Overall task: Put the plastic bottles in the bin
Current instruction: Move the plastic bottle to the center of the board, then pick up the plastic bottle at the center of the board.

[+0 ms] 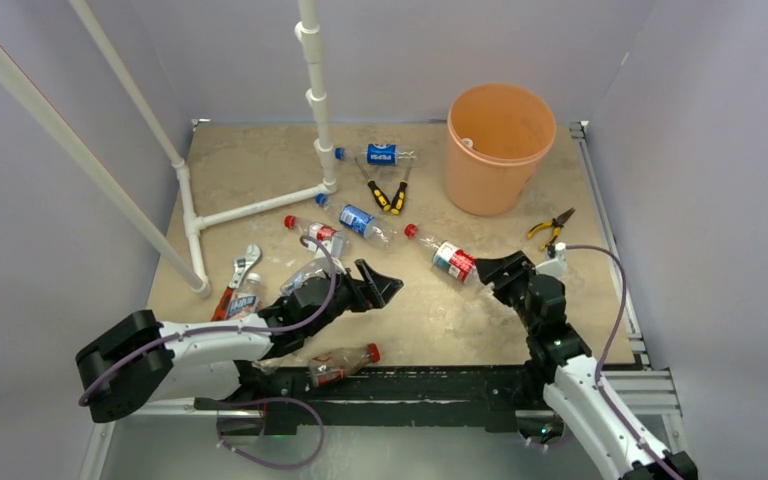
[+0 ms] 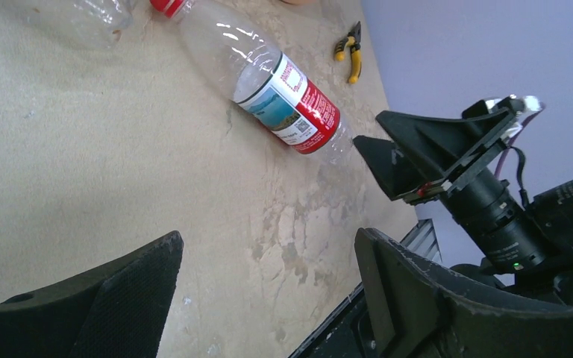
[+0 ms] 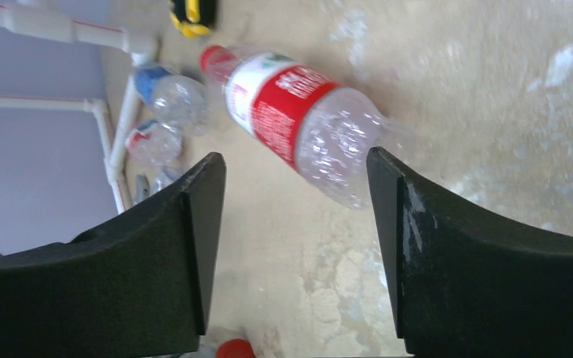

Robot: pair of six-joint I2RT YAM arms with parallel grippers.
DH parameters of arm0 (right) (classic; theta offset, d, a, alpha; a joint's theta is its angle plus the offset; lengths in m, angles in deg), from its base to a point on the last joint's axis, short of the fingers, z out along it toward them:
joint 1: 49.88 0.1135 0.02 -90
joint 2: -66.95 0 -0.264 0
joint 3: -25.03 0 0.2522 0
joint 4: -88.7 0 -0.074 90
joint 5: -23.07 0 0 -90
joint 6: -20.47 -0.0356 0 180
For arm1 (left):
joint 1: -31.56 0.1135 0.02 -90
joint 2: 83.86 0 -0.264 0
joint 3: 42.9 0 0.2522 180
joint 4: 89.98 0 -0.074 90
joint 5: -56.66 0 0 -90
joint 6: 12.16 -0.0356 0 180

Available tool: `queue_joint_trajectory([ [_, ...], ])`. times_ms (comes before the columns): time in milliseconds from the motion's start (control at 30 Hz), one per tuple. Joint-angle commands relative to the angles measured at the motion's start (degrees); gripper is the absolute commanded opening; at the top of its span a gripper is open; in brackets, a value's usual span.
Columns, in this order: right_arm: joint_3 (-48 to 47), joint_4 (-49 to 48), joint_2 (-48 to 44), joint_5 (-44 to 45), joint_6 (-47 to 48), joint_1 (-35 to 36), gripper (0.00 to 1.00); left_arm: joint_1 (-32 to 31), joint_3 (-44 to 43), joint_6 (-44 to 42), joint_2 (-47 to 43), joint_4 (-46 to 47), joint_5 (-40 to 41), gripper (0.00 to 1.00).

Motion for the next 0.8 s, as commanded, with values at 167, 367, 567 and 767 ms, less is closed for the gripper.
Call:
queue_joint_trajectory([
  [167, -13.5, 0.1, 8.2, 7.4, 10.5, 0.2, 0.88, -0.3, -1.4, -4.4, -7.1, -5.6, 3.6, 0.85],
  [367, -17.1, -6.7, 21.5, 0.8, 17.7, 0.2, 0.91, -0.3, 0.8, -3.1, -8.4, -4.1, 2.2, 0.85],
  [567, -13.7, -13.5, 25.7, -7.4, 18.6, 0.4, 0.99, -0.3, 2.5, -2.3, -9.0, -3.2, 1.6, 0.85],
  [767, -10.5, -17.0, 30.4, -10.6, 17.7, 2.4, 0.99, -0.3, 3.3, -1.9, -8.8, -2.0, 1.3, 0.85],
])
